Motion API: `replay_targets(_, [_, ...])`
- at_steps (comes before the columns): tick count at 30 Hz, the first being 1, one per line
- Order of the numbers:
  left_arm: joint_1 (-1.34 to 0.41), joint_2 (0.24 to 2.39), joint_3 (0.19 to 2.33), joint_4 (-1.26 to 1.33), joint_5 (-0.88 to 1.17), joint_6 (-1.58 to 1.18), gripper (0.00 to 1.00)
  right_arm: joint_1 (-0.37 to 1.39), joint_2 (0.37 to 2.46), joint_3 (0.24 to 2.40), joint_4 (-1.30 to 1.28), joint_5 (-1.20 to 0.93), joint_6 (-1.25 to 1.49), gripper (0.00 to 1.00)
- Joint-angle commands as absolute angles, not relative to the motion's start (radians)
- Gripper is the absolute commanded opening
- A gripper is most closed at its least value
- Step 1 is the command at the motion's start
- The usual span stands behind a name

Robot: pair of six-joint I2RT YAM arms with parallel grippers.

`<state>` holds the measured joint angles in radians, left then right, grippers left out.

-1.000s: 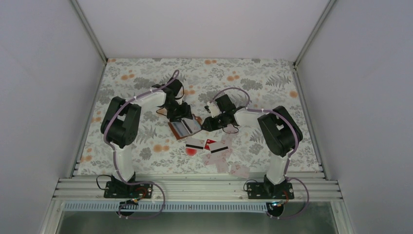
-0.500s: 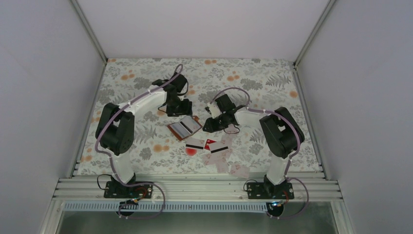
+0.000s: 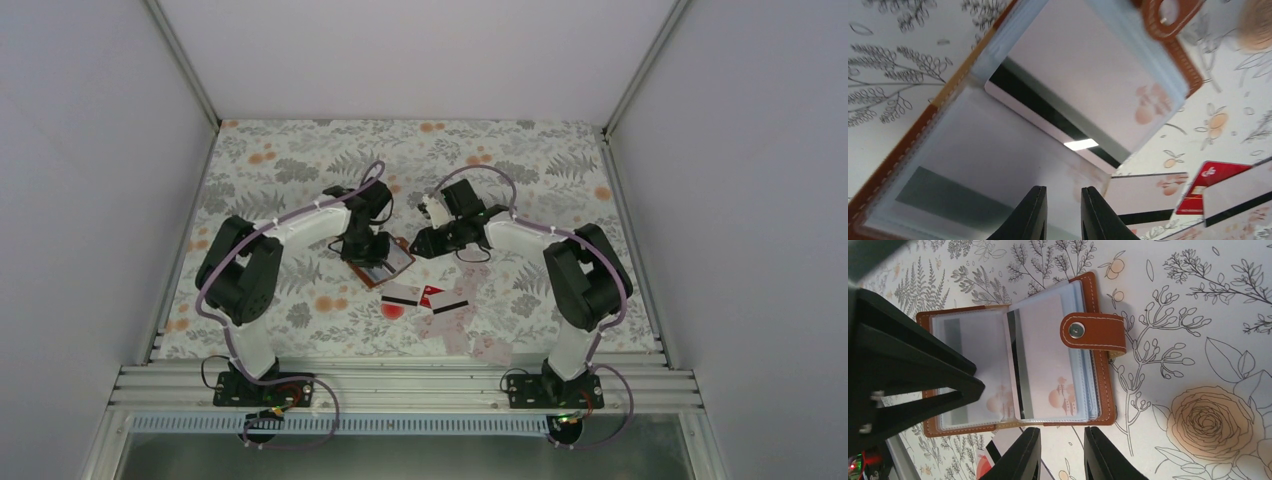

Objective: Put the credit cards into the card holder

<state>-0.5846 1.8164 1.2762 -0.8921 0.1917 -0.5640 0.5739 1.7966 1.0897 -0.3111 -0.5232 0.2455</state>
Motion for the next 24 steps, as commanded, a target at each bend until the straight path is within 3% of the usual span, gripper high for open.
replay_targets(1, [-0.585,1.832,1.246,-0.820,0.198,-0.581,0.18,0.583,1.802,1.123,-0.291,-0.554,0.252,0.23])
replay_targets(24, [-0.587,1.916,1.233,-0.726,0.158,-0.551,0.17,0.584,1.955,1.134,-0.255,-0.544,0.258,0.23])
